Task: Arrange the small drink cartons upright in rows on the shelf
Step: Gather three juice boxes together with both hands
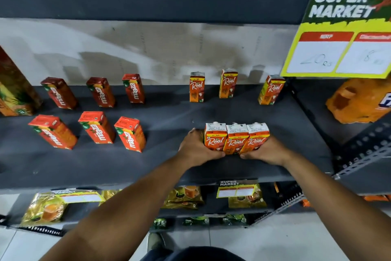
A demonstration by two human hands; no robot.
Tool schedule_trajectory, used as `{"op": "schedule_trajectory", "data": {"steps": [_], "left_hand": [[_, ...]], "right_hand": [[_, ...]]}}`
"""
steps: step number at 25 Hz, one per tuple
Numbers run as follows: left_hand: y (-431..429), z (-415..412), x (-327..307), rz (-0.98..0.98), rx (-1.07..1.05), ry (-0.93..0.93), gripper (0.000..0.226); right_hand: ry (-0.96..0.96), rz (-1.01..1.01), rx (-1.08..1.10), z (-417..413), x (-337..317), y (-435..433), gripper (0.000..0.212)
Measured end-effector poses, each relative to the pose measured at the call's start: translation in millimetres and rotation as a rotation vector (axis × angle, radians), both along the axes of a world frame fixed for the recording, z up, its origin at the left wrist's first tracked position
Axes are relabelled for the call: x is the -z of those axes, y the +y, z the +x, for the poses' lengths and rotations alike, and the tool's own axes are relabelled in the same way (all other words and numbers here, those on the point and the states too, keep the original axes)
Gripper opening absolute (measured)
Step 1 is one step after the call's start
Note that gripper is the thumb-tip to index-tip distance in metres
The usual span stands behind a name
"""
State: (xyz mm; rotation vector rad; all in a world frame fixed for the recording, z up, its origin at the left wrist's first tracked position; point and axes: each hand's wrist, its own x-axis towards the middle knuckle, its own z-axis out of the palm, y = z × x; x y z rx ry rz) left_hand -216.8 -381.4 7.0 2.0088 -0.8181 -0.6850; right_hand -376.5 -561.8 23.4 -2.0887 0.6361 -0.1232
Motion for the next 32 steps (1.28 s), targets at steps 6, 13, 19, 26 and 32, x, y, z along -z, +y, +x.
{"op": "schedule_trajectory", "data": {"steps": [6,13,19,26,32], "left_hand": [[-8,-51,1,0.027,0.023,-0.021,0.064],[-7,-62,0,0.043,-0.011,-0.021,0.068],[-6,-63,-2,0.052,-0.033,-0.056,0.074],[-2,-63,-3,0.05,0.006,-0.093,0.085],[8,-57,-4,-0.014,0.119,-0.014,0.12]], "right_hand": [[0.055,-0.046,0.041,-50,3,-5,0.05],[0.089,-0.069,-0.028,-57,0,-7,0.043],[0.083,-0.066,-0.023,-55,5,-12,0.046],[0.088,-0.021,-0.034,-56,3,-14,0.055],[0.048,-0.007,0.037,-96,-1,-8,0.141]]}}
